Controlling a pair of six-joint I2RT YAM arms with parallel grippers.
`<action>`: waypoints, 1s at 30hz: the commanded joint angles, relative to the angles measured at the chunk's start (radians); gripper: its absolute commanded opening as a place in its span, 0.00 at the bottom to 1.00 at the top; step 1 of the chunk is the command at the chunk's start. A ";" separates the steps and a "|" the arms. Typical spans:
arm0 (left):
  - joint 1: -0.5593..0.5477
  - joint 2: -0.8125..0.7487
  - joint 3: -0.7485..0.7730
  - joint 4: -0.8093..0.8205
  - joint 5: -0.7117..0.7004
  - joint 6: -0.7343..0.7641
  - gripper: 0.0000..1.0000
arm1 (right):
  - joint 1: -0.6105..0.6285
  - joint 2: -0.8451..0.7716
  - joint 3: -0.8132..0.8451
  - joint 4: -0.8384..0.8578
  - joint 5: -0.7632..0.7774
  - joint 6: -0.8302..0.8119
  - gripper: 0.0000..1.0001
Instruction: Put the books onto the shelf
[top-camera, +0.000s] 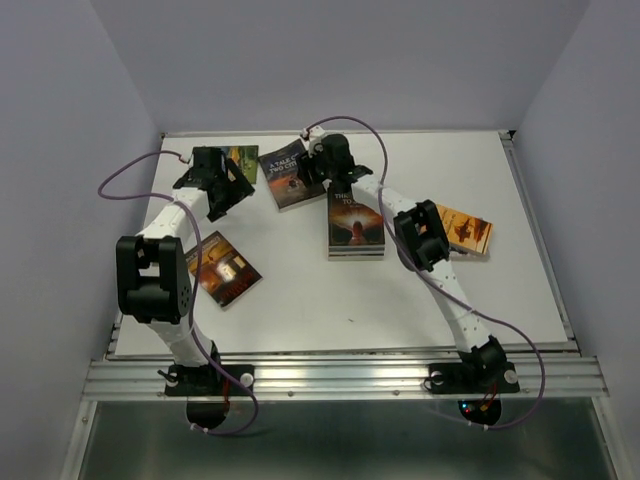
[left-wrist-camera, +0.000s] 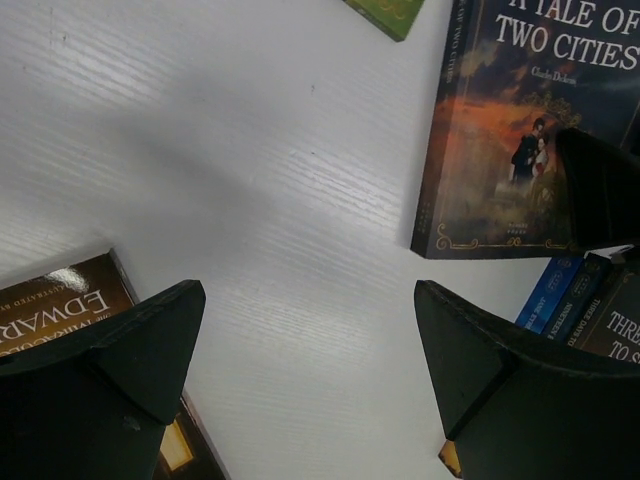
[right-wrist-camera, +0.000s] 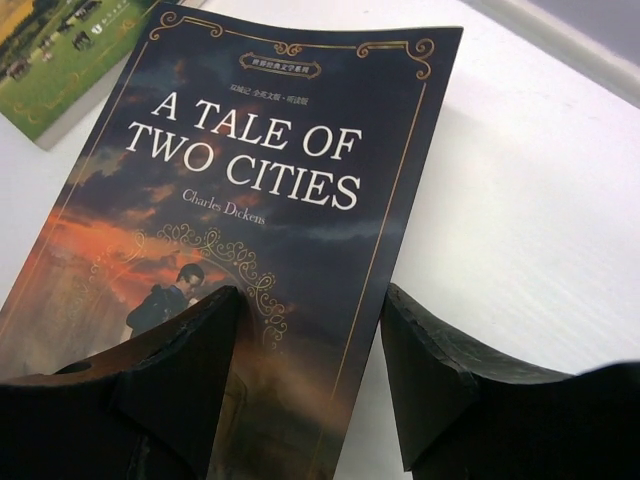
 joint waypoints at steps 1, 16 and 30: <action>0.009 -0.022 -0.018 0.056 0.050 0.014 0.99 | 0.093 -0.026 -0.087 -0.216 -0.111 -0.078 0.63; 0.001 0.164 -0.112 0.294 0.238 -0.121 0.97 | 0.150 -0.167 -0.303 -0.230 -0.040 0.154 0.65; -0.019 0.160 -0.260 0.661 0.431 -0.239 0.84 | 0.150 -0.184 -0.323 -0.289 -0.164 0.215 0.59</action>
